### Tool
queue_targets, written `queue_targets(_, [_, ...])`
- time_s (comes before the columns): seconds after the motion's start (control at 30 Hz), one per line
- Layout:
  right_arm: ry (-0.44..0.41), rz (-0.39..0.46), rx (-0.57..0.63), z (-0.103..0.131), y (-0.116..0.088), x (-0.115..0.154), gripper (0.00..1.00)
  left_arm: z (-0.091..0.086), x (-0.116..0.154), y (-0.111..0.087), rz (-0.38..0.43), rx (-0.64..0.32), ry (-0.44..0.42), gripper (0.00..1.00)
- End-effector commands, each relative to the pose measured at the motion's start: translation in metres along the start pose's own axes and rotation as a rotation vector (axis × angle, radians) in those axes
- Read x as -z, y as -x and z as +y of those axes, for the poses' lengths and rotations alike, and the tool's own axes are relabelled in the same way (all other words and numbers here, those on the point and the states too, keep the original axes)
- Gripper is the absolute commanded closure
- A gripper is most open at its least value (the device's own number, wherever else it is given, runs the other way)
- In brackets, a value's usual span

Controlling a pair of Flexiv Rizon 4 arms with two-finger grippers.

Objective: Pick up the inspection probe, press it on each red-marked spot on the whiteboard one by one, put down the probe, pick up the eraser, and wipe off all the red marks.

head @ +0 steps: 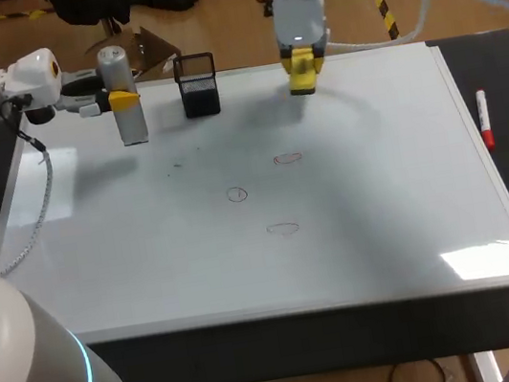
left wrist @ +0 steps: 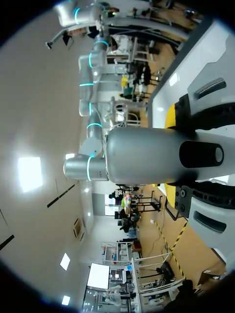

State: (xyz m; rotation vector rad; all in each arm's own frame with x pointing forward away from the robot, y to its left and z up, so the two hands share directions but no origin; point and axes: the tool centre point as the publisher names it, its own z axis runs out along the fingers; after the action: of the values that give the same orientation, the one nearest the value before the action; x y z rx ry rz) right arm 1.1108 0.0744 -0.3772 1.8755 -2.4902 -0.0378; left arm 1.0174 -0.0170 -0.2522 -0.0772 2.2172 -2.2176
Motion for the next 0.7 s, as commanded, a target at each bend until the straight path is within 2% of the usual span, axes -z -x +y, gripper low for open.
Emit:
queue_targets(0.03, [-0.032, -0.023, -0.027, 0.008, -0.037, 0.011, 1.00, -0.001, 0.000, -0.001, -0.001, -0.002, 0.000, 1.00])
queue_targets(0.47, [-0.050, -0.043, -0.180, 0.008, -0.108, 0.012, 1.00, -0.001, 0.000, -0.001, -0.001, -0.002, 0.000, 1.00])
queue_targets(0.7, [-0.043, -0.017, -0.241, 0.007, -0.144, 0.009, 1.00, -0.001, 0.000, -0.001, -0.001, -0.002, 0.000, 1.00])
